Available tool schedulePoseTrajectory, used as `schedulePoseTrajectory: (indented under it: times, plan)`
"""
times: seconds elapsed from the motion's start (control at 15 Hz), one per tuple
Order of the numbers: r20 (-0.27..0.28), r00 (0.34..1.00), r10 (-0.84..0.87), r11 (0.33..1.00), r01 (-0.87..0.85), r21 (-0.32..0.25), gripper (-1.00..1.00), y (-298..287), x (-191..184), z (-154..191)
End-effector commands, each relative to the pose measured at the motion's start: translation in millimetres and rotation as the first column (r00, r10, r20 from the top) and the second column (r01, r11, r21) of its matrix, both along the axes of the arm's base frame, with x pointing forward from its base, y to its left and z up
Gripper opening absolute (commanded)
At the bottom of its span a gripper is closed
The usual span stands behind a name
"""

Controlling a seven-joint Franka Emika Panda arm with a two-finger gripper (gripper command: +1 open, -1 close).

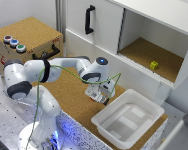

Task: Take off the purple block that is on top of the other one

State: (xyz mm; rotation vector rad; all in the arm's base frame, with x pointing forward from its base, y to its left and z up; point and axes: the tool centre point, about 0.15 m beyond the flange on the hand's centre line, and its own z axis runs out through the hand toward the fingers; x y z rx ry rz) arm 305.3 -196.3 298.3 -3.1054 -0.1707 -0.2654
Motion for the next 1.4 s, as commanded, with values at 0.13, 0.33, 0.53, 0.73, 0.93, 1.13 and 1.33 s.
schedulePoseTrajectory:
  times: [0.13, 0.33, 0.53, 0.73, 0.93, 1.13, 1.33]
  plan:
    - [-0.038, 0.999, -0.029, 0.999, 0.029, -0.015, -1.00, -3.1, 32.4, -38.6]
    - [-0.043, 0.998, -0.046, 0.999, 0.045, -0.023, -1.00, 2.8, 39.4, -44.2]
    - [-0.056, 0.997, -0.055, 0.998, 0.054, -0.020, -1.00, 17.8, 47.3, -49.6]
    - [-0.062, 0.996, -0.058, 0.998, 0.058, -0.014, -1.00, 39.9, 56.2, -51.4]
    - [-0.068, 0.997, -0.048, 0.999, 0.048, -0.006, -1.00, 68.1, 61.9, -51.9]
    - [-0.090, 0.996, -0.024, 1.000, 0.024, 0.002, -1.00, 93.9, 61.4, -57.8]
    - [-0.102, 0.994, 0.037, 0.997, -0.031, 0.065, -1.00, 133.1, 62.6, -48.2]
